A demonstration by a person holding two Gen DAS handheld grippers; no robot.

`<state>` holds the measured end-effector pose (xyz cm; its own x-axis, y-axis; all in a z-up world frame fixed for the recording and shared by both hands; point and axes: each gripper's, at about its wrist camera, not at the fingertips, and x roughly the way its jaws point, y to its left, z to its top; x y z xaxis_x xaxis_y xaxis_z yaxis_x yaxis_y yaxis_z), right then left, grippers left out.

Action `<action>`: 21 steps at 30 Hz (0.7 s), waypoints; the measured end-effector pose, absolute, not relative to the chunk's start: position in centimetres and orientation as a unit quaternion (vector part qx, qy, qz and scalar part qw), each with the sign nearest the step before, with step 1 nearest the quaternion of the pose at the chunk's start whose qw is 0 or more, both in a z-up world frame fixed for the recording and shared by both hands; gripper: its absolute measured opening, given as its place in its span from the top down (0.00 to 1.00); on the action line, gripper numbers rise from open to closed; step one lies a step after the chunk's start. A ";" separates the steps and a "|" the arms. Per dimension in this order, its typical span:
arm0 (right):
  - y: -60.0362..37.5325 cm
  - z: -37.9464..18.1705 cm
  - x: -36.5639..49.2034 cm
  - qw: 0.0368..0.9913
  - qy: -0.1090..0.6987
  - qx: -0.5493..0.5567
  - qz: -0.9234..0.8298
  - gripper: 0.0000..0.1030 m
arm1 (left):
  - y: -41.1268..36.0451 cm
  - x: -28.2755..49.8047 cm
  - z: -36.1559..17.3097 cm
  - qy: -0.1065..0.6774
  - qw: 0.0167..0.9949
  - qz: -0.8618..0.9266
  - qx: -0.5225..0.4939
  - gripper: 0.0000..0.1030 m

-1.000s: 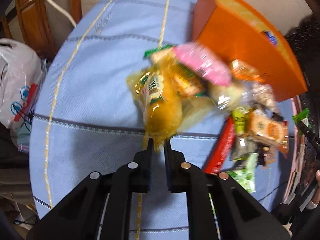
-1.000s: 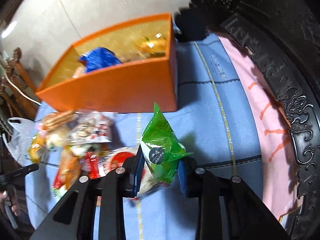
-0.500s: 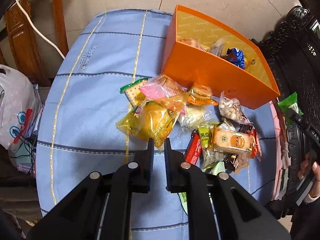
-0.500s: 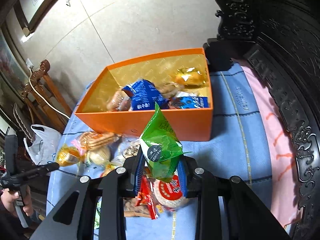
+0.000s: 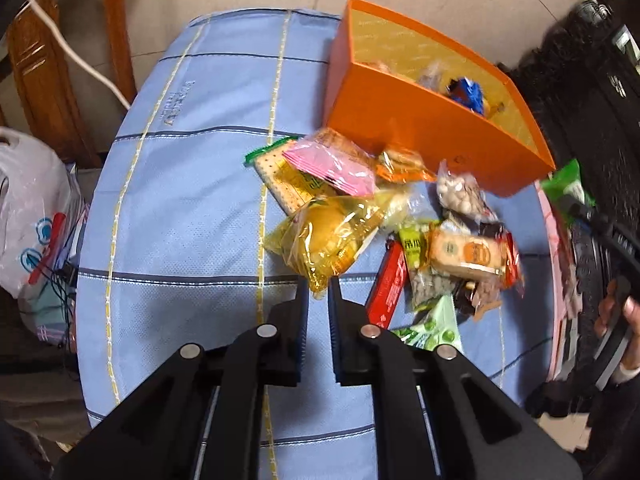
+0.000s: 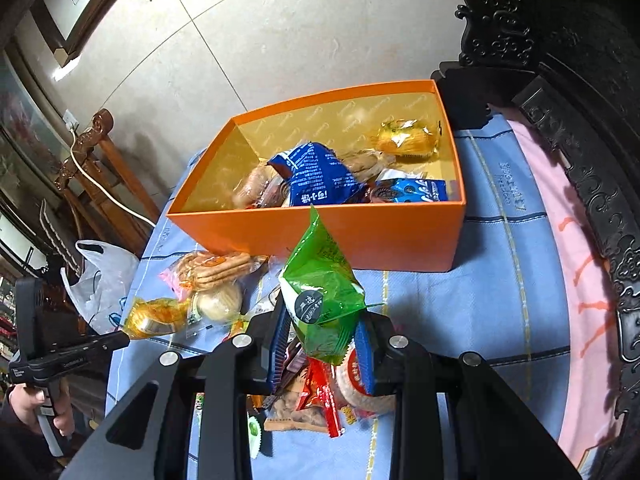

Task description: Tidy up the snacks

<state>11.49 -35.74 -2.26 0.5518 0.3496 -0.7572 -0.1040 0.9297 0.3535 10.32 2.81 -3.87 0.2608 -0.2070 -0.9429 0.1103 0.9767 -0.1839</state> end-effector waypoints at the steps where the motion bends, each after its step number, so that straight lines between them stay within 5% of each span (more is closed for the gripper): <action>1: -35.7 -2.3 11.5 0.870 0.455 0.136 0.131 0.72 | 2.5 10.3 -4.3 0.607 0.789 -0.097 -0.024 0.72; 2: -35.7 -2.3 11.4 0.870 0.456 0.137 0.132 0.72 | 2.2 10.4 -4.8 0.612 0.786 -0.084 -0.002 0.54; 3: -35.6 -2.4 11.3 0.869 0.456 0.138 0.133 0.72 | 2.1 10.4 -5.0 0.607 0.791 -0.071 0.010 0.16; 4: -35.5 -2.4 11.3 0.868 0.457 0.137 0.135 0.72 | 2.0 10.4 -5.0 0.599 0.798 -0.062 0.017 0.07; 17: -35.4 -2.4 10.3 0.867 0.458 0.138 0.137 0.72 | -0.8 12.7 -9.9 0.654 0.752 -0.071 -0.031 0.08; 19: -35.5 -2.4 10.3 0.867 0.459 0.138 0.137 0.72 | -0.8 13.0 -11.7 0.680 0.729 -0.063 -0.042 0.54; 21: -35.5 -2.4 10.2 0.867 0.459 0.137 0.137 0.72 | -0.4 13.0 -12.1 0.682 0.726 -0.063 -0.060 0.60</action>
<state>10.19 -35.53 -2.39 0.5417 0.3632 -0.7580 -0.1123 0.9250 0.3629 12.96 -0.43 -12.07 0.0624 -0.1736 -0.9828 0.0086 0.9848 -0.1734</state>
